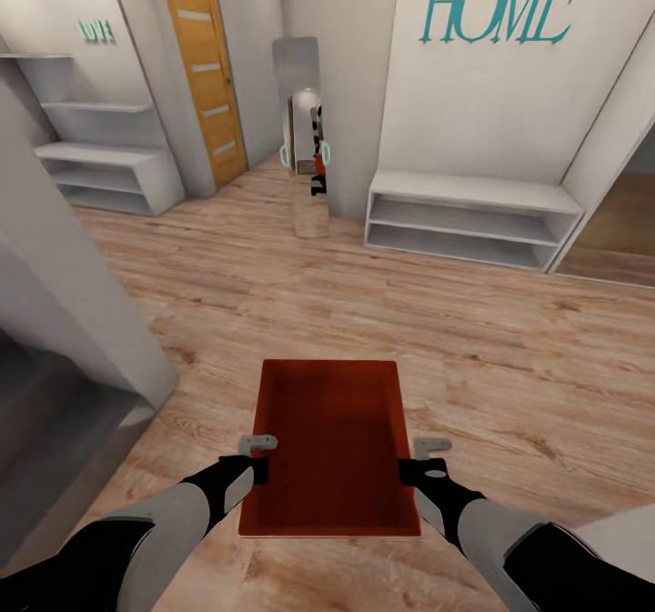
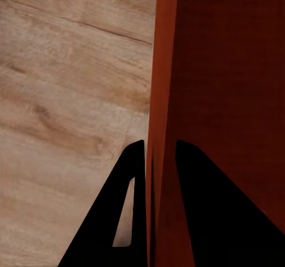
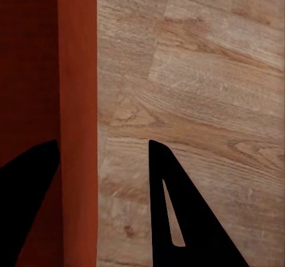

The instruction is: Move the two storage containers from the living room to the garage. In the garage, place one container on the floor and stack the other container on top of it (either order is fine).

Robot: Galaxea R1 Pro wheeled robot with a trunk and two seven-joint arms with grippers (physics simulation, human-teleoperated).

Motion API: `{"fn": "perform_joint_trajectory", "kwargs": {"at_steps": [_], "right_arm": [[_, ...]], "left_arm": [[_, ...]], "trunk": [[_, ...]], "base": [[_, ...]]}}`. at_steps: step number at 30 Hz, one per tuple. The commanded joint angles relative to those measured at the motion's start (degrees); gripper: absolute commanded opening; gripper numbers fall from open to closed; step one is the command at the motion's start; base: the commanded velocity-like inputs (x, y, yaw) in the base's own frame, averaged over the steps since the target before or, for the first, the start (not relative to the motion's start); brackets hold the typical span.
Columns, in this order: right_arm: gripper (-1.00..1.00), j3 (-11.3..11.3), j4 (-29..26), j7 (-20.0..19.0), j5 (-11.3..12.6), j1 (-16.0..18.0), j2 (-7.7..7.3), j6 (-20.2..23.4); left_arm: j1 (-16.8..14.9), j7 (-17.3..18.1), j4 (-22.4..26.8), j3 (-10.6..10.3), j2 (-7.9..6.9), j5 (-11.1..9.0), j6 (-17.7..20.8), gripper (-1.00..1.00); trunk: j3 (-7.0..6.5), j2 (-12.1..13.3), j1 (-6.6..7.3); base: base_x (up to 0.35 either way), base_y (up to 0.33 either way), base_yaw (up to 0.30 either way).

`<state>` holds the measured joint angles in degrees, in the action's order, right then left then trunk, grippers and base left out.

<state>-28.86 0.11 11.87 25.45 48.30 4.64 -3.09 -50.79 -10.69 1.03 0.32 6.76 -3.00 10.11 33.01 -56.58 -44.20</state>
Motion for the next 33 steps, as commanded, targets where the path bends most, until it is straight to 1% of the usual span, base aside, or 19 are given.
{"fn": "perform_joint_trajectory", "kwargs": {"at_steps": [1,18,27,33], "right_arm": [[-1.0,-0.41,0.07,0.26,0.65,0.04,0.01,-0.25],[-1.0,-0.41,0.07,0.26,0.66,0.04,0.1,-0.17],[-1.0,-0.41,0.07,0.26,0.66,0.04,0.02,-0.18],[-1.0,-0.41,0.07,0.26,0.66,0.04,0.04,-0.17]], "left_arm": [[0.01,-0.38,0.1,-0.71,0.0,0.01,0.35,-1.0],[0.03,-0.38,0.11,-0.74,0.0,0.01,0.35,-1.0],[0.01,-0.38,0.09,-0.76,0.0,0.01,0.35,-1.0],[0.04,-0.38,0.11,-0.76,0.0,0.04,0.35,-1.0]], "trunk": [[0.05,-0.03,-0.04],[0.05,-0.03,-0.04],[0.21,-0.03,-0.04],[0.24,-0.03,-0.04]], "base": [[0.322,0.0,0.0],[0.322,0.0,0.001],[0.322,0.0,0.112],[0.322,0.0,0.028]]}}
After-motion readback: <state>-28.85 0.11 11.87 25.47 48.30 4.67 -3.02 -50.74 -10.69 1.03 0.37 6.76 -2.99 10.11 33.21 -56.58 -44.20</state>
